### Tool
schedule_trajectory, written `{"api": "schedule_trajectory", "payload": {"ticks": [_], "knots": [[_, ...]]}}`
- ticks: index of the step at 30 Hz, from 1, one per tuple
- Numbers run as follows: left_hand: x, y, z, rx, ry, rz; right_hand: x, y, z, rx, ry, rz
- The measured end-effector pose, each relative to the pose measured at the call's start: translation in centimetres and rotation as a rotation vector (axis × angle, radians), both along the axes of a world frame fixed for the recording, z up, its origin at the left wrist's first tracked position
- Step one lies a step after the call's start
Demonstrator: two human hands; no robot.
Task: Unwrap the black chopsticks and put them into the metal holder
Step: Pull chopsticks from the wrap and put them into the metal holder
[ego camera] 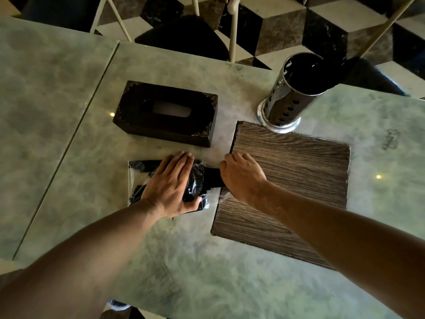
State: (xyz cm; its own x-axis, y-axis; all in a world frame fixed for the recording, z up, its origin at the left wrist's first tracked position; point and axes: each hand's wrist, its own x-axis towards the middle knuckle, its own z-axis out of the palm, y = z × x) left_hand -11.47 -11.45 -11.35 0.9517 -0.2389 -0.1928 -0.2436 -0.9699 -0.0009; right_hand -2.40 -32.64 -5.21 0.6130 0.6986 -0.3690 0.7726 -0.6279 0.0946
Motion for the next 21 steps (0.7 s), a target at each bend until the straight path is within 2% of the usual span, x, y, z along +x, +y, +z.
{"api": "schedule_trajectory", "payload": {"ticks": [12,21], "knots": [[0.2,-0.1,0.3,0.002,0.018,-0.002,0.1,2.4,0.7,-0.069,0.051,0.018],[0.3,0.0,0.5,-0.014,0.027,0.005,0.2,2.3,-0.3,0.066,0.129,-0.065]]}}
